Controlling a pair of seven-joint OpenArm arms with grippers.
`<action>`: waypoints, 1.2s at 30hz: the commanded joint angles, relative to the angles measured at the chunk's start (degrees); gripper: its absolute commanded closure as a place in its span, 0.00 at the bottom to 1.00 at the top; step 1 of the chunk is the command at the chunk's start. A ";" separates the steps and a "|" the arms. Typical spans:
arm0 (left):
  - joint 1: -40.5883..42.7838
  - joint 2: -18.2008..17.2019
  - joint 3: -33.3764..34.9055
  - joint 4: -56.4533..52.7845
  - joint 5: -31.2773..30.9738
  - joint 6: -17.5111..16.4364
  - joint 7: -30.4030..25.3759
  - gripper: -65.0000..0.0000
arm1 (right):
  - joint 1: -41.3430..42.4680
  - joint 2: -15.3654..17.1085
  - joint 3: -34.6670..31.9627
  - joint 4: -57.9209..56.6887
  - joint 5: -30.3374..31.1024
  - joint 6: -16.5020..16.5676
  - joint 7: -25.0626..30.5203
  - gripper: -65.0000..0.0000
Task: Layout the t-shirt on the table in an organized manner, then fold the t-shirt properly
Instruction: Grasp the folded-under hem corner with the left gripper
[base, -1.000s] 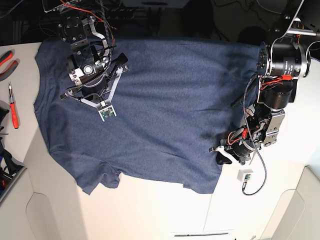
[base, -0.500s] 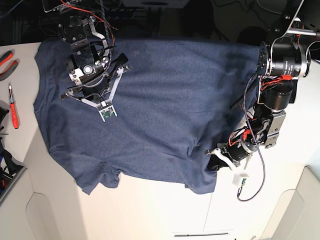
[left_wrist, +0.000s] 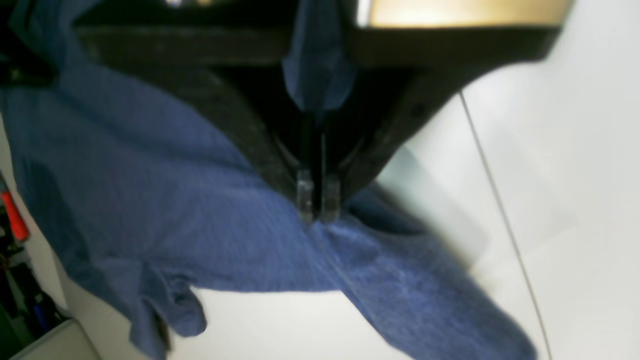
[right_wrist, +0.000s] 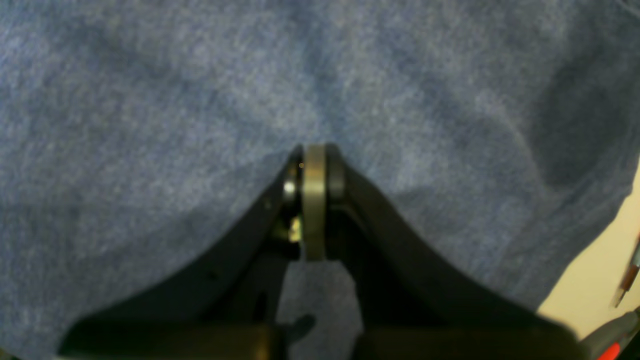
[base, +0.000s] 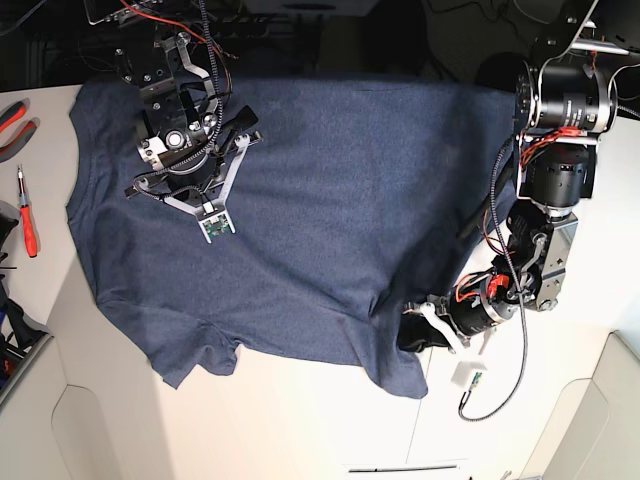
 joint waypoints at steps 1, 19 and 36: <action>-0.15 -0.33 -0.04 2.19 -0.98 -0.93 -0.85 1.00 | 0.61 0.00 0.11 1.03 -0.37 -0.07 1.20 1.00; 8.13 4.13 -0.07 10.71 -0.66 -0.93 -3.06 1.00 | 0.61 0.00 0.11 1.03 -0.37 -0.07 2.34 1.00; 6.71 7.32 -0.07 10.71 9.40 -0.93 -6.08 0.80 | 0.61 0.00 0.11 1.01 -0.35 -0.07 2.51 1.00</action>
